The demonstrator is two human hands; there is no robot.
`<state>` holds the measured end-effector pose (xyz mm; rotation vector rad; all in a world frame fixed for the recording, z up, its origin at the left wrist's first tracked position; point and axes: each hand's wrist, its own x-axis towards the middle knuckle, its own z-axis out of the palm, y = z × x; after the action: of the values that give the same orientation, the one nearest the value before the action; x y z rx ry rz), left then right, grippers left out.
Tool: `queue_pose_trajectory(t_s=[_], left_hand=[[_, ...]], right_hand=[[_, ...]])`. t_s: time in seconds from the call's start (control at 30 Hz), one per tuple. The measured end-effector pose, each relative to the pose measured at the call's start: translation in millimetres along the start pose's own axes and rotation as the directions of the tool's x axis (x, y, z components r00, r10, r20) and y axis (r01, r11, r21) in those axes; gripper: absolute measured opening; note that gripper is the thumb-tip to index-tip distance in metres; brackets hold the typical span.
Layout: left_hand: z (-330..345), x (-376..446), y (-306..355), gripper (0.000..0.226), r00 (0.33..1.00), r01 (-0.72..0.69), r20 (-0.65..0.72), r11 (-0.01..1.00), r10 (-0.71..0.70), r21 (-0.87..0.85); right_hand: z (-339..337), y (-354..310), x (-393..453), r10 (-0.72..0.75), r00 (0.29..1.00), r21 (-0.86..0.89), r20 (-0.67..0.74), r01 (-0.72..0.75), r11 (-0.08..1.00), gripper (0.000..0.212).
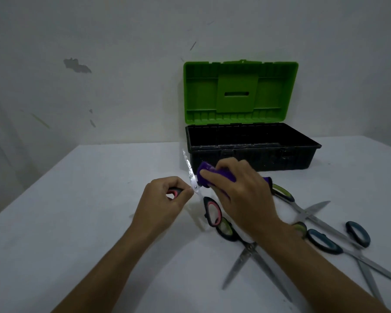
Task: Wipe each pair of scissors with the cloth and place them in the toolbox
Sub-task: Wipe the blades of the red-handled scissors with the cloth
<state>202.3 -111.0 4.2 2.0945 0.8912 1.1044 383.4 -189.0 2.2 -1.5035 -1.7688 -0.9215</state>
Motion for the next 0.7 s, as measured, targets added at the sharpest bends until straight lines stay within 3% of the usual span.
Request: queue_pose_trajectory(t_s=[0.17, 0.3, 0.37, 0.47, 0.53, 0.7], left_hand=[[-11, 0, -1, 0.015, 1.000, 0.005, 0.019, 0.995, -0.003, -0.100], [-9, 3, 4, 0.015, 0.997, 0.067, -0.026, 0.986, -0.072, -0.155], [-9, 3, 4, 0.015, 0.991, 0.124, -0.024, 0.978, -0.130, -0.169], [-8, 1, 4, 0.015, 0.971, 0.236, 0.026, 0.945, -0.236, -0.226], [-7, 0, 7, 0.015, 0.956, 0.294, 0.084, 0.918, -0.282, -0.267], [-11, 0, 16, 0.016, 0.922, 0.350, 0.284, 0.880, -0.263, -0.321]], right_hand=[[4, 33, -1, 0.267, 0.963, 0.059, -0.029, -0.265, 0.962, 0.030], [-5, 50, -7, 0.381, 0.917, 0.079, -0.115, -0.374, 0.924, 0.034], [-11, 43, -2, 0.336, 0.931, 0.131, -0.145, -0.319, 0.939, 0.035], [-9, 21, 0, 0.083, 0.994, 0.171, -0.071, -0.070, 0.983, 0.036], [-2, 9, -2, -0.078, 0.997, 0.183, 0.006, 0.076, 0.980, 0.034], [-2, 14, -1, -0.122, 0.992, 0.206, -0.040, 0.128, 0.970, 0.028]])
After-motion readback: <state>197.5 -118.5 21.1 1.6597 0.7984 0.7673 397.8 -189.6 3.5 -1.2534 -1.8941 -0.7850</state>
